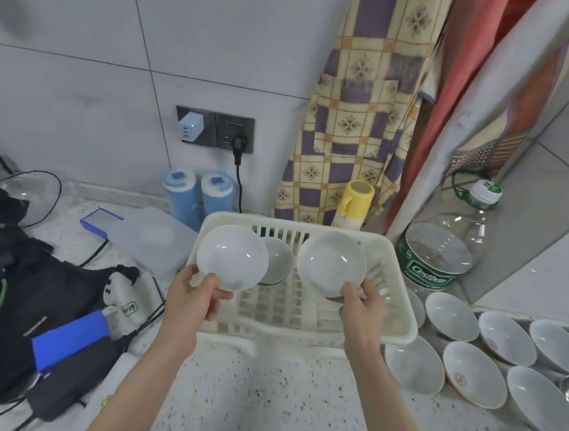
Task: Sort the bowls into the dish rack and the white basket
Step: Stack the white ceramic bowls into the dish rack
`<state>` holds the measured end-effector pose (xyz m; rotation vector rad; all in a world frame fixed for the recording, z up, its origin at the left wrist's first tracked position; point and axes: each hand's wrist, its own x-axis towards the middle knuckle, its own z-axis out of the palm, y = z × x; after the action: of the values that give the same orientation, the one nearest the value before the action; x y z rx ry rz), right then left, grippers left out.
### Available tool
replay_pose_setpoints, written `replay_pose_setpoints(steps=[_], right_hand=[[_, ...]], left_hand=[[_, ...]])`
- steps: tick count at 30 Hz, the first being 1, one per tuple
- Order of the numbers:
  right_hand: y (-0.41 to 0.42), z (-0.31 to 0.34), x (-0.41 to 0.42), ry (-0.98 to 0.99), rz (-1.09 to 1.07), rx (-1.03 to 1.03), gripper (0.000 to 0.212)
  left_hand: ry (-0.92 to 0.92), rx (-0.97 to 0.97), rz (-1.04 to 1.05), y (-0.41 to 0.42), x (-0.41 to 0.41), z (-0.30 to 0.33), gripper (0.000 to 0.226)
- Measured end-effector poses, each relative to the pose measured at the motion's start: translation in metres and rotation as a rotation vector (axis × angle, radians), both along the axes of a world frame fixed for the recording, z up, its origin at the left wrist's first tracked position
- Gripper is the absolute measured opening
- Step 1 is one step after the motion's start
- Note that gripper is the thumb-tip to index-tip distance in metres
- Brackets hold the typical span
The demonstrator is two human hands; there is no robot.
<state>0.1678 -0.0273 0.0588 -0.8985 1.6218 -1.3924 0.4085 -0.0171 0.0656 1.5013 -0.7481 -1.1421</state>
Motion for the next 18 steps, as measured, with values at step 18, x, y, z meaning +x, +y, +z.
replay_pose_setpoints(steps=[18], right_hand=[[-0.072,-0.024,0.031,-0.011,0.203,0.111,0.026]], left_hand=[[0.045,-0.076,0.083,-0.121,0.0,-0.025,0.023]])
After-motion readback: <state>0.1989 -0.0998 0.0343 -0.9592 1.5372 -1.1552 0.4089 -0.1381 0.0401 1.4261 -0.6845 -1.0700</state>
